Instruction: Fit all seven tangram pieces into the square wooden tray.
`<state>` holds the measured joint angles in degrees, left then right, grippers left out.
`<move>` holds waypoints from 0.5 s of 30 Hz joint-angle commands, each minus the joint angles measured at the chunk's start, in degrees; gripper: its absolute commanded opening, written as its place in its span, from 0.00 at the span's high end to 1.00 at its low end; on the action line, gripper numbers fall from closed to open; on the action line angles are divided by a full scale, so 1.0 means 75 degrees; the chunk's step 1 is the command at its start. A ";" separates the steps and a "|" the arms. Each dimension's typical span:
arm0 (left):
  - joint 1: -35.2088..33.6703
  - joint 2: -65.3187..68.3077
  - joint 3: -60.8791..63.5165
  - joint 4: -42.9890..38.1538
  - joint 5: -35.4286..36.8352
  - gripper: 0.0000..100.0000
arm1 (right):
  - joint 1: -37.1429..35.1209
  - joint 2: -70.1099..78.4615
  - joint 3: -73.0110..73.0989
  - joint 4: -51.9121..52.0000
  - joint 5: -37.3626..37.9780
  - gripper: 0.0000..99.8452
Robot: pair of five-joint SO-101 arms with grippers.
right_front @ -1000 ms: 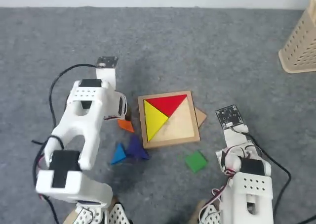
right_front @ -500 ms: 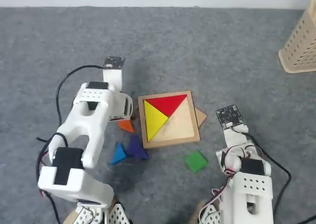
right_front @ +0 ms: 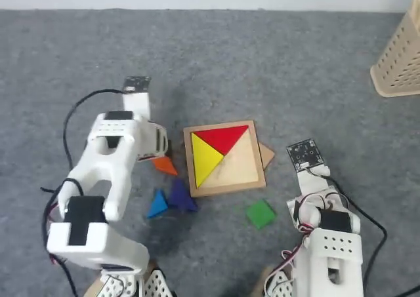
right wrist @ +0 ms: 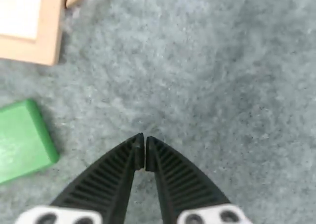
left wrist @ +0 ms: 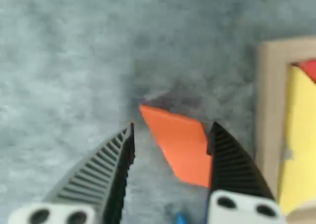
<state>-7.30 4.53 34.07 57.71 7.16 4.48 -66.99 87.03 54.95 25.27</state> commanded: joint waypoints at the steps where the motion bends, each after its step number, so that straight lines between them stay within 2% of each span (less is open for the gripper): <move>1: -0.0141 -0.0047 -0.0334 0.0000 0.0035 0.78 | -0.0088 -0.0158 -0.0023 0.0123 0.0094 0.99; 7: -0.0070 -0.0035 -0.0275 0.0000 0.0035 0.78 | -0.0088 -0.0158 -0.0012 0.0123 0.0094 0.99; 10: -0.0047 -0.0152 -0.0229 0.0399 0.0023 0.78 | -0.0088 -0.0158 -0.0012 0.0123 0.0094 0.99; 15: -0.0598 -0.0879 -0.0322 0.0633 -0.0012 0.78 | -0.0088 -0.0158 -0.0012 0.0123 0.0094 0.99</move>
<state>-9.67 4.09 33.27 61.41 6.99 4.48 -66.99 87.03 54.95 25.27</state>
